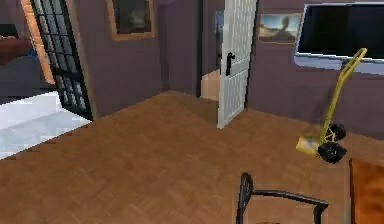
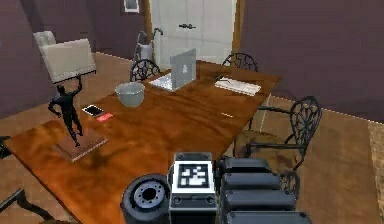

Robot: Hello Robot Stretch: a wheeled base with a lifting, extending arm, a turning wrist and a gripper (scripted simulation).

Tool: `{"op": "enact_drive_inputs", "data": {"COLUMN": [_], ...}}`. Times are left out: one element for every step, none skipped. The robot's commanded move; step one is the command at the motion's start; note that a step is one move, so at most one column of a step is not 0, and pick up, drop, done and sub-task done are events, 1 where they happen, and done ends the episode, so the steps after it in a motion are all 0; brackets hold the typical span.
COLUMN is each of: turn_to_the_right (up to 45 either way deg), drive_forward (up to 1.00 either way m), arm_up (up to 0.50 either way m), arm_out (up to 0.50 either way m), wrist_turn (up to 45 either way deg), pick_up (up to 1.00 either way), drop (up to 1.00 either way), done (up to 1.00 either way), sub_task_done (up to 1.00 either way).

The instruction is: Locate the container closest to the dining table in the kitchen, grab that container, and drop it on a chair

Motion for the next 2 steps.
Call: {"op": "enact_drive_inputs", "data": {"turn_to_the_right": [-45.0, -36.0], "drive_forward": [0.00, 0.00], "arm_up": [0.00, 0.00], "arm_out": [0.00, 0.00], "wrist_turn": [0.0, 0.0], "pick_up": [0.00, 0.00], "drop": [0.00, 0.00], "done": [0.00, 0.00], "sub_task_done": [0.00, 0.00]}}
